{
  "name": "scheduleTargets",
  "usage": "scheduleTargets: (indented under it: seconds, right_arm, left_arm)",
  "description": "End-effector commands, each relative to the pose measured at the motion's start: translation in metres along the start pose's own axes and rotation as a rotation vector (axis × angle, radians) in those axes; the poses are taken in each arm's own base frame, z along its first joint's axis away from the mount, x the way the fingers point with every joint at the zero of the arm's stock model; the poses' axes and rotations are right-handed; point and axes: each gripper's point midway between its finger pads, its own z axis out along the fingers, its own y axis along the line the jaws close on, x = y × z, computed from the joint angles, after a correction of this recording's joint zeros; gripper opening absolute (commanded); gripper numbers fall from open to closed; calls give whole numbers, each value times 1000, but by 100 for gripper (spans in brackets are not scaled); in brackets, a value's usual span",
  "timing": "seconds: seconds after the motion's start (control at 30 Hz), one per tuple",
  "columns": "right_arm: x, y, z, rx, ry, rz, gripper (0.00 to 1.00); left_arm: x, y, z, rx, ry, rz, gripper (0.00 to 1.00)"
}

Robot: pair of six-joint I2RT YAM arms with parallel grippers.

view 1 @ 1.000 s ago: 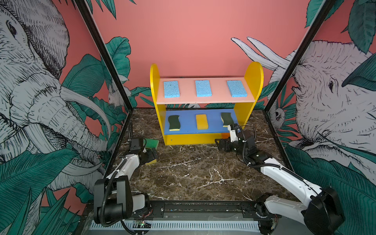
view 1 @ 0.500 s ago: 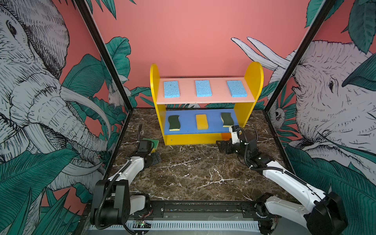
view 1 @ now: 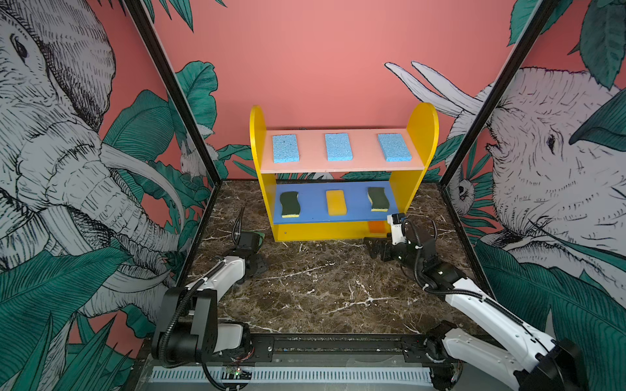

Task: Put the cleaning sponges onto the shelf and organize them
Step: 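Lift the yellow sponge with the left gripper while the right gripper draws back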

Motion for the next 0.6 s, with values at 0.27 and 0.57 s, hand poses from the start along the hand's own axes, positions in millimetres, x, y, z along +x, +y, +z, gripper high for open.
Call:
scheduleTargets:
  seconds: [0.27, 0.57]
  right_arm:
    - [-3, 0, -20, -5, -49, -4, 99]
    - [0, -1, -19, -5, -48, 2, 99]
  left_arm:
    - [8, 3, -16, -105, -27, -25, 92]
    - [-13, 12, -29, -183, -66, 31, 98]
